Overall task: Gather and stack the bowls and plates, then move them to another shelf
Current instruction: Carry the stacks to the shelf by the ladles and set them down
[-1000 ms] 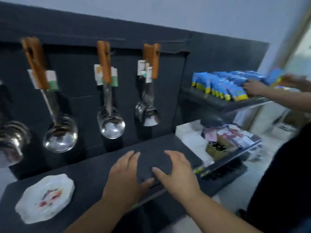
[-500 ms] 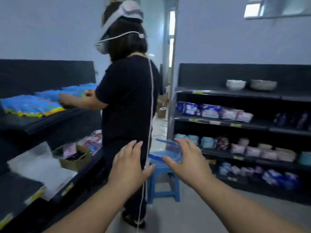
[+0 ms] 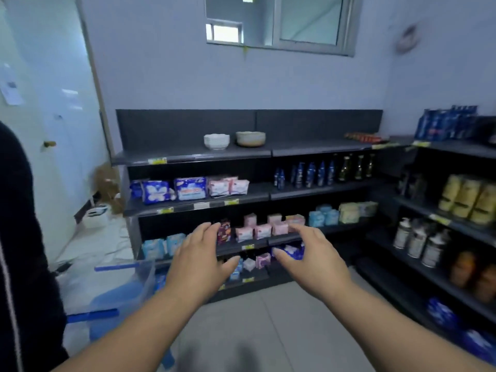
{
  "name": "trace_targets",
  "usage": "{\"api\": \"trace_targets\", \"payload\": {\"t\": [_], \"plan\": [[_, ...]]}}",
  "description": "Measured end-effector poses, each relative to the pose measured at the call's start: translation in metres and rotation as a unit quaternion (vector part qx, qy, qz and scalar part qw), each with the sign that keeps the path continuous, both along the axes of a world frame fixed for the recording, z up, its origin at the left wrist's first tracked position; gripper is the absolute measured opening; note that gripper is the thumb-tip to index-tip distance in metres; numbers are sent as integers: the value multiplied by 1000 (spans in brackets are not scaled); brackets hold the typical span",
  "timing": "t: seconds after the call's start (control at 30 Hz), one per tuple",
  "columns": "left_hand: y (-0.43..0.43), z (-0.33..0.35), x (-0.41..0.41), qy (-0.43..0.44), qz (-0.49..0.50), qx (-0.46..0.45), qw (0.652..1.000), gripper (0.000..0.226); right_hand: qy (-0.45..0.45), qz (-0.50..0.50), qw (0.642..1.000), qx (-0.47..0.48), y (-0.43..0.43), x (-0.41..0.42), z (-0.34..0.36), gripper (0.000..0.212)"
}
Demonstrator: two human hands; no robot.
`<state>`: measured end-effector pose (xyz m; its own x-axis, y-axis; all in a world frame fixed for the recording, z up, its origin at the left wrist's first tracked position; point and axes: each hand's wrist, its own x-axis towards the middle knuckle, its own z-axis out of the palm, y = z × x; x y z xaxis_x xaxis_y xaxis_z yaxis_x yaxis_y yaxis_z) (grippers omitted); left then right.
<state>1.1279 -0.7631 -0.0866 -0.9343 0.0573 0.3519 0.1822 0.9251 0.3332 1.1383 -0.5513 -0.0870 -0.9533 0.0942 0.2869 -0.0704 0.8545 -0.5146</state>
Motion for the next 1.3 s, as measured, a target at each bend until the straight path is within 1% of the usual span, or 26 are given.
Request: {"api": "trace_targets", "payload": {"t": [0.1,0.23,0.33,0.43,0.53,0.6,0.77,0.93,1.03,1.17,1.3], "plan": [[14,-2,-54,13,-21,-24,999,82,0,-18,1000,25,9,-40,0,65],[17,10,-141,53,-27,-100,993,84,24,-33,991,127,9,-120,13,68],[12,37,-208,75,-31,-108,991,82,46,-39,984,169,7,-184,33,68],[7,58,-270,121,-37,-116,985,82,64,-53,976,200,15,-239,52,68],[18,69,-327,137,-39,-122,982,83,74,-71,972,210,30,-295,65,71],[34,70,-368,131,-41,-130,982,84,66,-70,972,213,42,-334,67,71],[83,51,-469,98,-46,-117,987,84,50,-56,976,206,83,-431,59,72],[134,33,-581,47,-5,-101,994,86,23,-15,980,197,139,-551,48,81],[158,30,-647,14,13,-64,998,87,-7,15,982,188,168,-621,51,84],[175,33,-721,3,33,-39,999,85,-34,43,979,197,192,-709,59,85],[174,34,-789,22,49,-28,998,85,-25,66,979,192,189,-788,59,85]]}}
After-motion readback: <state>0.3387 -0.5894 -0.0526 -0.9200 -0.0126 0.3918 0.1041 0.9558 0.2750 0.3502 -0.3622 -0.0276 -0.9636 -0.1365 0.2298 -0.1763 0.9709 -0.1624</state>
